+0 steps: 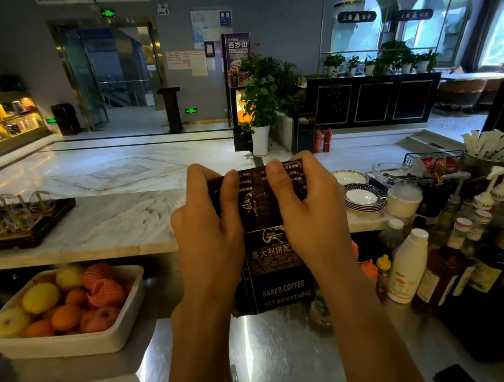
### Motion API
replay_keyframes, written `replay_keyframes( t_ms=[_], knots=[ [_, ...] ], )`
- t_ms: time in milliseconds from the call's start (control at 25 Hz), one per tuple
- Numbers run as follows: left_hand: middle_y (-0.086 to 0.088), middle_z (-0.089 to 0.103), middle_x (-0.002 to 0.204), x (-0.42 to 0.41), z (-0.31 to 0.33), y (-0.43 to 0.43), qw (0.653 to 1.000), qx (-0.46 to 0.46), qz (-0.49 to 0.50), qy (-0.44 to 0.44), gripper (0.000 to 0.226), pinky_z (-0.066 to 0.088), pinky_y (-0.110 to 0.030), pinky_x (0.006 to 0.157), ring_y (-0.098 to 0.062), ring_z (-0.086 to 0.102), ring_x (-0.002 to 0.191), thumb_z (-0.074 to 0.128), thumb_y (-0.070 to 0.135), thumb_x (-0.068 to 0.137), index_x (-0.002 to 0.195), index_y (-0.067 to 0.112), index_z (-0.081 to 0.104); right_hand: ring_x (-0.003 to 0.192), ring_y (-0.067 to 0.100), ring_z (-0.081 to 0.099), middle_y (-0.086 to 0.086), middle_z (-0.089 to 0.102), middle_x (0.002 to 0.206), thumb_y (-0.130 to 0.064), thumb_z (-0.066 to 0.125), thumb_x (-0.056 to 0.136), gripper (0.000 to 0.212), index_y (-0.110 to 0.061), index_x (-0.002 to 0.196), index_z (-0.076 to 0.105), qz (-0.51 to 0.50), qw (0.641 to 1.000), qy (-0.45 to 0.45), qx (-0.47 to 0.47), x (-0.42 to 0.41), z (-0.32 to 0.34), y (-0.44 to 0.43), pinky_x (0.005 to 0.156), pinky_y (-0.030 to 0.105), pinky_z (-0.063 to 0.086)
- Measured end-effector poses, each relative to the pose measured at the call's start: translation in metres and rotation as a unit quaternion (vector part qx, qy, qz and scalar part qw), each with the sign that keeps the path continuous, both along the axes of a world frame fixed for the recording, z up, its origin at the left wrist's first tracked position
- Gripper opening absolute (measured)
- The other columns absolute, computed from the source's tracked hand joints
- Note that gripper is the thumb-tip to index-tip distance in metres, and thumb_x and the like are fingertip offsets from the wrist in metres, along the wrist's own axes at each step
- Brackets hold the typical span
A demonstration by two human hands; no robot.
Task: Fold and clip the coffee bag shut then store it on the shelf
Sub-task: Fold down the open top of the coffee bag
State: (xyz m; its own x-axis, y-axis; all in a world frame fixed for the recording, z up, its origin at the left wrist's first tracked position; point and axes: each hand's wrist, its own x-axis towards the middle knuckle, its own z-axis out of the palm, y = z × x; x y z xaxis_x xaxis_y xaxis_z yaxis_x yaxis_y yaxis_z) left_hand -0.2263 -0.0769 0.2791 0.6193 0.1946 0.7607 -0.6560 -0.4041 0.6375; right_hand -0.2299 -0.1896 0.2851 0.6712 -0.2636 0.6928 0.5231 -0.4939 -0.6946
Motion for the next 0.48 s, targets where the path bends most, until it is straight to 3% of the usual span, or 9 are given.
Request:
replay_keyframes(
  t_ms=[160, 320, 480],
  knots=[
    [0.008, 0.056, 0.065, 0.002, 0.001, 0.002, 0.997, -0.046, -0.048, 0.032, 0.020, 0.045, -0.009, 0.053, 0.002, 0.060, 0.064, 0.045, 0.026, 0.101, 0.085, 0.016, 0.050, 0.061, -0.001, 0.053, -0.010, 0.050, 0.061, -0.025, 0.050, 0.099, 0.022, -0.014, 0.080, 0.051, -0.015, 0.999, -0.045, 0.018, 0.001, -0.001, 0.001, 0.052, 0.009, 0.040],
    [0.000, 0.075, 0.080, 0.000, -0.005, 0.010, 0.961, -0.096, -0.229, 0.122, 0.020, 0.057, -0.021, 0.062, -0.011, 0.074, 0.075, 0.053, 0.033, 0.092, 0.089, 0.018, 0.066, 0.063, 0.000, 0.054, -0.010, 0.053, 0.066, -0.025, 0.047, 0.101, 0.023, -0.014, 0.081, 0.052, -0.018, 0.997, -0.055, 0.059, 0.003, -0.005, -0.005, 0.054, 0.011, 0.043],
    [-0.006, 0.076, 0.083, 0.002, -0.027, 0.014, 0.963, -0.100, -0.217, 0.123, 0.026, 0.060, -0.032, 0.066, -0.017, 0.075, 0.076, 0.054, 0.030, 0.089, 0.092, 0.008, 0.068, 0.067, 0.000, 0.058, -0.010, 0.057, 0.069, -0.029, 0.048, 0.099, 0.021, -0.015, 0.083, 0.052, 0.014, 0.999, -0.028, 0.031, 0.004, -0.010, -0.004, 0.059, 0.014, 0.048]
  ],
)
